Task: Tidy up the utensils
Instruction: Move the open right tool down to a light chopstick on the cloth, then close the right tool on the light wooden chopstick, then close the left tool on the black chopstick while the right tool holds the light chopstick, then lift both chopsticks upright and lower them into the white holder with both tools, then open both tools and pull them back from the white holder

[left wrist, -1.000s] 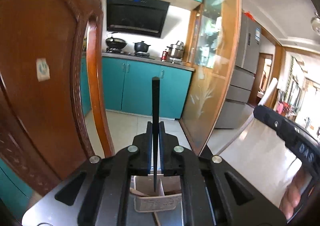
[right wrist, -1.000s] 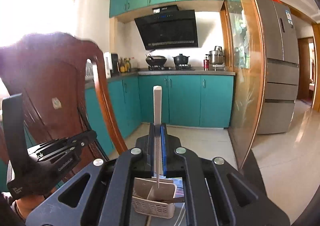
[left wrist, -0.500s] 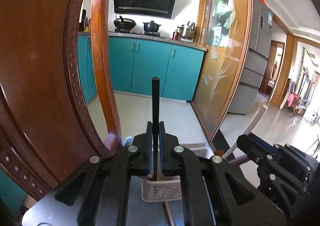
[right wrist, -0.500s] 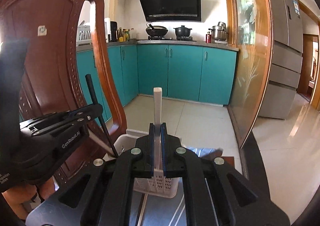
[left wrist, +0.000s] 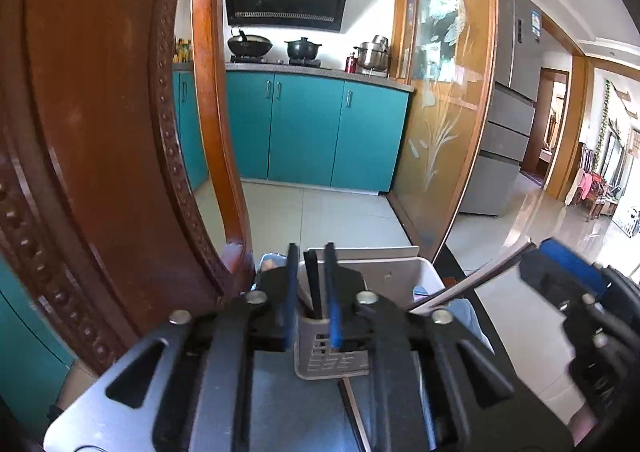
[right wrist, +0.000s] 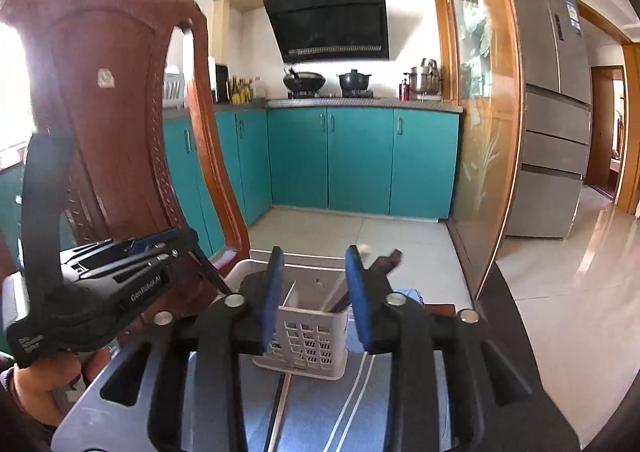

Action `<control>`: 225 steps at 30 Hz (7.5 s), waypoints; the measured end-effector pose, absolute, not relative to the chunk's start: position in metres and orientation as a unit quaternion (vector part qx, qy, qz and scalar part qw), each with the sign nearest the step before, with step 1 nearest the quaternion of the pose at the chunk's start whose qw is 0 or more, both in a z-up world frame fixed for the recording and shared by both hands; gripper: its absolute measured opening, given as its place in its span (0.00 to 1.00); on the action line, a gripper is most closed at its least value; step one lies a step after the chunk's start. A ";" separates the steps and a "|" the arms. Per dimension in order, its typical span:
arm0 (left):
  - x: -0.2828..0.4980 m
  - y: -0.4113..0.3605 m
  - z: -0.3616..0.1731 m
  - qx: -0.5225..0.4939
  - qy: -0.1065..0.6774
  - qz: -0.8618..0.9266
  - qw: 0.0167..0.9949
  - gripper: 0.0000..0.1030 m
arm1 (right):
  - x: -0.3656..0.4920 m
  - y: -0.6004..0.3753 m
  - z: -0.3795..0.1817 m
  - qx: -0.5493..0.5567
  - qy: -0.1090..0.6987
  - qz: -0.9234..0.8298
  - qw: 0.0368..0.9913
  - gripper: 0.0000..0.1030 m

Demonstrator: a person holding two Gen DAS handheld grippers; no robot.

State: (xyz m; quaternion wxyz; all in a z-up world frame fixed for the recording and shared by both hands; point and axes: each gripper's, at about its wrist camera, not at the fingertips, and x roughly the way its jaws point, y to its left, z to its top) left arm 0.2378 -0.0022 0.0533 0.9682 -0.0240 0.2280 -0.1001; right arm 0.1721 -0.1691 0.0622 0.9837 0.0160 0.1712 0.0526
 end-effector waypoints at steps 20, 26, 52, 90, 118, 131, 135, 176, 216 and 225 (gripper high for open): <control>0.129 0.010 -0.087 0.055 0.397 -0.139 0.906 0.54 | 0.208 -0.137 -0.127 0.013 0.480 0.083 0.873 0.35; 0.134 0.012 -0.093 0.049 0.418 -0.140 0.896 0.56 | 0.220 -0.109 -0.138 -0.015 0.497 0.091 0.863 0.36; 0.144 0.009 -0.117 0.036 0.464 -0.143 0.873 0.59 | 0.190 -0.175 -0.128 0.135 0.495 0.067 0.856 0.12; 0.146 0.004 -0.125 0.038 0.477 -0.144 0.866 0.65 | 0.184 -0.180 -0.132 0.072 0.487 0.041 0.870 0.14; 0.167 -0.001 -0.119 0.012 0.475 -0.161 0.865 0.66 | 0.189 -0.216 -0.140 0.154 0.500 -0.013 0.852 0.10; 0.245 -0.105 -0.130 0.061 0.494 -0.194 0.846 0.53 | 0.185 -0.253 -0.138 0.178 0.486 -0.045 0.854 0.24; 0.238 -0.105 -0.130 0.100 0.478 -0.229 0.842 0.23 | 0.188 -0.249 -0.132 0.168 0.483 -0.030 0.859 0.24; 0.170 -0.022 0.031 -0.008 0.344 -0.214 0.914 0.07 | 0.139 -0.222 0.042 0.080 0.294 0.076 0.949 0.06; 0.265 -0.006 0.092 -0.034 0.225 -0.133 0.965 0.08 | 0.225 -0.171 0.083 0.035 0.184 0.045 0.981 0.18; 0.192 0.000 0.084 0.022 0.199 -0.106 0.974 0.63 | 0.124 -0.182 0.093 0.027 0.103 0.030 0.994 0.79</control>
